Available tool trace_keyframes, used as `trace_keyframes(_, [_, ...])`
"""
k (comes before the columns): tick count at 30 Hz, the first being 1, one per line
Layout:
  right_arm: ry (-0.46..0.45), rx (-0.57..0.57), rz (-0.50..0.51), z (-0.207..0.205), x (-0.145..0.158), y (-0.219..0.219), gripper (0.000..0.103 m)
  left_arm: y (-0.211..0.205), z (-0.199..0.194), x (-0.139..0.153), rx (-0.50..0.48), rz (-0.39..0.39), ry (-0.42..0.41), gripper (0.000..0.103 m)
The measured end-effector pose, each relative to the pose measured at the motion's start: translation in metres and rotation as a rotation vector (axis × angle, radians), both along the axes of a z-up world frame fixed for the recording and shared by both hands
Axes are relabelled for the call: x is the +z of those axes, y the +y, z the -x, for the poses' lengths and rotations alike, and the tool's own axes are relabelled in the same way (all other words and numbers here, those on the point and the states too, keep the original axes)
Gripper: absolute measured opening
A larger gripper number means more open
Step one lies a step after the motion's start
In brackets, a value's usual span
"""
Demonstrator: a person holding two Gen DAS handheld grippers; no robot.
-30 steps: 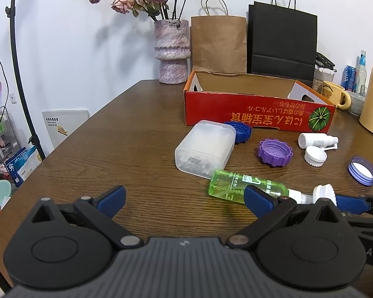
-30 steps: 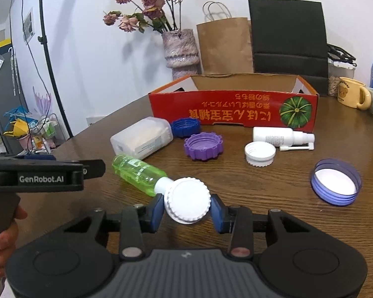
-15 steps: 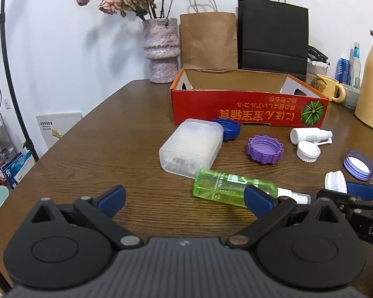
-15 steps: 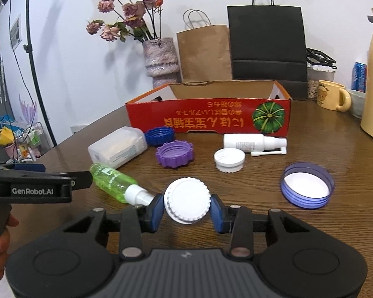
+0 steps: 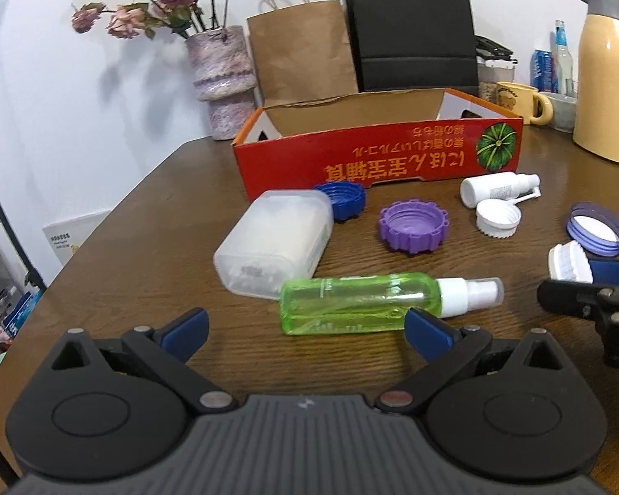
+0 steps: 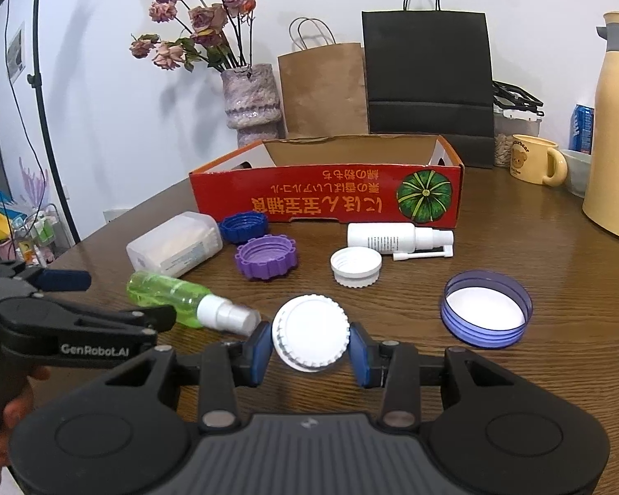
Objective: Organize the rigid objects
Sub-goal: 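Lift the white ridged cap with the right gripper while the left approaches the green bottle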
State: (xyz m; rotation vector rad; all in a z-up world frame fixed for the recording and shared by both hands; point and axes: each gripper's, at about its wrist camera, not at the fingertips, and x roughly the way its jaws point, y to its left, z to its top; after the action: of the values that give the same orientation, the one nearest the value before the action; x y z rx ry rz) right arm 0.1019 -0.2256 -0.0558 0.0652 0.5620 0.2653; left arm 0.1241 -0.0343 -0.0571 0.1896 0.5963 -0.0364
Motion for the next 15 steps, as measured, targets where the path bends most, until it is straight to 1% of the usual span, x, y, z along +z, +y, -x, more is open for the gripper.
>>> trace_keyframes(5, [0.006, 0.003, 0.012, -0.003, -0.001, 0.001, 0.039, -0.005, -0.003, 0.003, -0.049, 0.01, -0.012, 0.103])
trace_keyframes(10, [0.011, -0.008, 0.015, -0.007, -0.001, -0.001, 0.039, -0.013, -0.001, 0.004, -0.107, 0.03, -0.004, 0.102])
trace_keyframes(13, [0.014, -0.006, 0.019, -0.009, -0.001, -0.001, 0.039, -0.019, 0.0, 0.003, -0.114, 0.027, 0.009, 0.096])
trace_keyframes(15, [0.017, 0.0, 0.022, -0.009, -0.002, 0.0, 0.039, -0.02, 0.0, 0.002, -0.105, 0.024, 0.011, 0.094])
